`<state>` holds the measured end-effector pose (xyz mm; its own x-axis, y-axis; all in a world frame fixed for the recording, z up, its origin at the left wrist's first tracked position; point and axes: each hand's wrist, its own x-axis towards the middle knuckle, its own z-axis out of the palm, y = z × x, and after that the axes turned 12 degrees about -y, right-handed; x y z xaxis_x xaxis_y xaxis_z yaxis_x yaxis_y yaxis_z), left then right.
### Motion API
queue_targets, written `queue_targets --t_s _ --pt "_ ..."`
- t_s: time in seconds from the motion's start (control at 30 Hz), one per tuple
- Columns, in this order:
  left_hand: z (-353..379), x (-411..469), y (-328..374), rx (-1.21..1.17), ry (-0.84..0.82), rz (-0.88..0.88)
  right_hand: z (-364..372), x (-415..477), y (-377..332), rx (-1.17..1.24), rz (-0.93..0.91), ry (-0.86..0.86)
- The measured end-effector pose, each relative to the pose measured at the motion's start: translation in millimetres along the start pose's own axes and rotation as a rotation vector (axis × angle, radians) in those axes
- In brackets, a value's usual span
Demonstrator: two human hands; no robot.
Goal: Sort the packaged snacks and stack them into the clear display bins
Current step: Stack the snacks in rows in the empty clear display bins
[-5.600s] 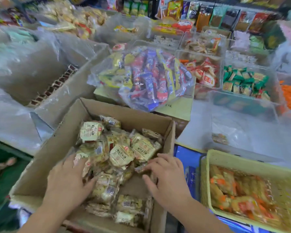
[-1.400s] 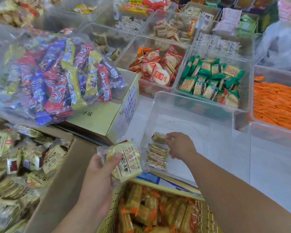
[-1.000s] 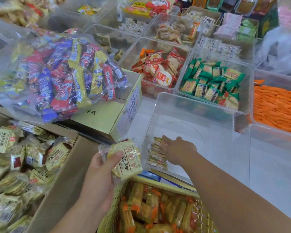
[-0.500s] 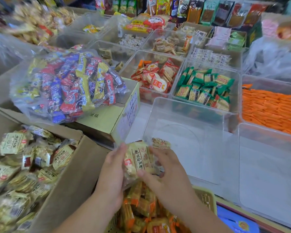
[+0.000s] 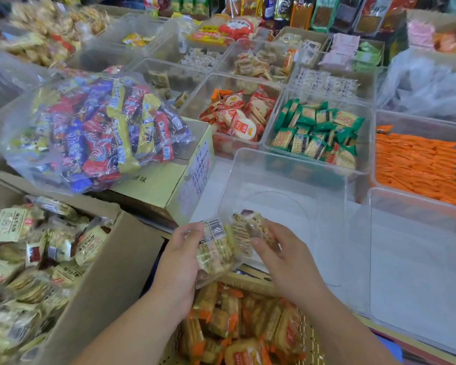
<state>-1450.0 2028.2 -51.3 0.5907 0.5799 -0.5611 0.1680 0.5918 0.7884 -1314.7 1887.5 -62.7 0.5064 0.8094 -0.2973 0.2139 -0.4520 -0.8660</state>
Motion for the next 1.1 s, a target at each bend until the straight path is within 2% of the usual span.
queue_targets --t_s 0.1,0.2,0.37,0.67,0.77,0.83,0.9,0.97,1.03,1.07,1.1 --pt "-12.2 9.1 3.4 -0.091 0.023 -0.005 -21.4 30.0 20.7 0.068 0.107 0.118" --pt "-22.7 13.5 6.8 -0.155 0.026 0.002 -41.3 74.4 37.5 -0.027 0.214 0.181" --pt "-37.3 19.2 5.4 -0.178 0.018 0.014 -33.0 143.4 55.0 -0.340 0.221 0.038" --pt "-42.7 16.2 6.8 -0.132 0.003 0.049 6.8 166.8 80.6 -0.561 0.243 -0.258" --pt "-38.6 15.5 10.3 -0.034 0.006 0.096 1.1 157.8 75.4 -0.598 0.235 -0.336" --pt "-35.6 12.9 12.5 0.159 -0.030 0.173 -5.4 145.8 63.5 -0.572 0.214 -0.292" --pt "-36.2 10.0 13.4 0.492 -0.109 0.290 -10.5 126.7 45.6 -0.452 0.181 -0.144" --pt "-34.5 7.0 18.5 0.882 -0.191 0.487 -13.1 97.7 23.6 -0.095 0.190 -0.063" --pt "-28.2 8.4 21.9 1.222 -0.292 0.795 -16.0 66.1 0.0 0.472 0.217 -0.144" --pt "-24.6 9.1 21.6 1.329 -0.334 0.911 -18.1 51.6 -7.3 0.694 0.221 -0.234" --pt "-21.3 9.1 20.4 1.393 -0.368 0.982 -19.8 37.3 -12.5 0.808 0.197 -0.311"
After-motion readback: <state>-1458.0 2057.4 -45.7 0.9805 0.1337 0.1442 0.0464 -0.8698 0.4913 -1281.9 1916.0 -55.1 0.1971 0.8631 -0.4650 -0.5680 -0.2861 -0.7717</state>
